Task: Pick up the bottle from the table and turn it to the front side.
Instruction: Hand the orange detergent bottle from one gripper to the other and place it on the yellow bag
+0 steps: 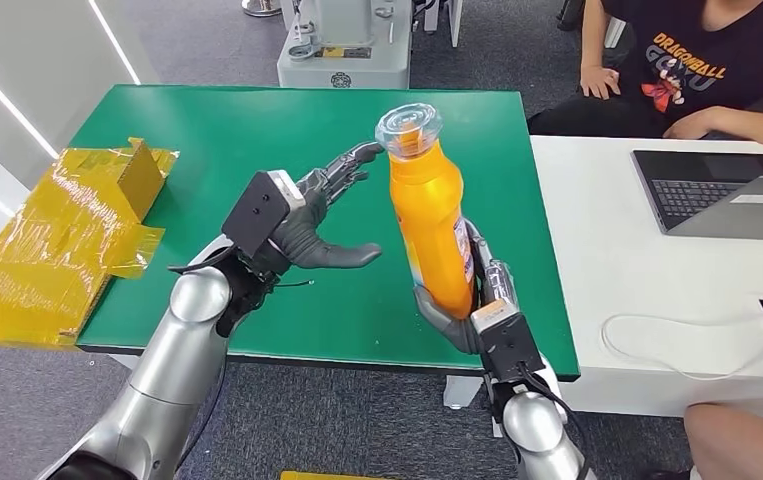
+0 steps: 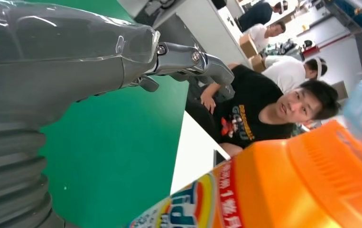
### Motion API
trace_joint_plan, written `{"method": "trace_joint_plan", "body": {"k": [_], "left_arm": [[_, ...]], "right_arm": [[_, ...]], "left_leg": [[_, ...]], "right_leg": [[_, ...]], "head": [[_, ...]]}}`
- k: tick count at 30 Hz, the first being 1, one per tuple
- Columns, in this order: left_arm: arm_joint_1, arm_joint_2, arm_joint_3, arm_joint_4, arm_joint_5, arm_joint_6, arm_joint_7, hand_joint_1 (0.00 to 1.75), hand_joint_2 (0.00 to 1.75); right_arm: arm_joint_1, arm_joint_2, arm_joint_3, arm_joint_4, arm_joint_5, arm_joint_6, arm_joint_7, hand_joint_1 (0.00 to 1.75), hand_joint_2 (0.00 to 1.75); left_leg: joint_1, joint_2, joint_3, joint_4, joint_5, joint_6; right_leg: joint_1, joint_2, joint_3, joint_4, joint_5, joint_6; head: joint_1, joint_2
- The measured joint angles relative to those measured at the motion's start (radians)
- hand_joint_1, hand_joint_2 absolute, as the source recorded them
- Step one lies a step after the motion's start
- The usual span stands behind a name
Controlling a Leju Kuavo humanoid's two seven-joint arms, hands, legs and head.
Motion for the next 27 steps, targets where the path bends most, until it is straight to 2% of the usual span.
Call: {"method": "trace_joint_plan", "body": {"k": [8, 14, 19, 27], "left_arm": [[-0.058, -0.01, -0.046, 0.01, 0.071, -0.037, 0.063, 0.0, 1.75], [-0.065, -0.014, -0.061, 0.01, 0.251, -0.062, 0.124, 0.0, 1.75], [-0.048, -0.008, -0.079, -0.009, 0.344, -0.036, 0.144, 0.0, 1.75], [0.001, -0.005, -0.133, -0.048, 0.437, 0.065, 0.165, 0.0, 1.75]], "right_arm": [[-0.012, -0.007, 0.001, 0.027, -0.001, 0.01, -0.01, 1.75, 1.75], [-0.027, -0.007, 0.004, 0.053, -0.006, 0.002, -0.02, 1.75, 1.75], [-0.027, -0.007, 0.007, 0.062, -0.002, -0.017, -0.023, 1.75, 1.75], [-0.01, -0.013, 0.006, 0.062, 0.032, -0.076, -0.023, 1.75, 1.75]], "left_leg": [[0.0, 0.0, 0.0, 0.0, 0.0, 0.0], [0.0, 0.0, 0.0, 0.0, 0.0, 0.0], [0.0, 0.0, 0.0, 0.0, 0.0, 0.0], [0.0, 0.0, 0.0, 0.0, 0.0, 0.0]], "right_leg": [[0.0, 0.0, 0.0, 0.0, 0.0, 0.0], [0.0, 0.0, 0.0, 0.0, 0.0, 0.0], [0.0, 0.0, 0.0, 0.0, 0.0, 0.0], [0.0, 0.0, 0.0, 0.0, 0.0, 0.0]], "head": [[0.0, 0.0], [0.0, 0.0], [0.0, 0.0], [0.0, 0.0]]}}
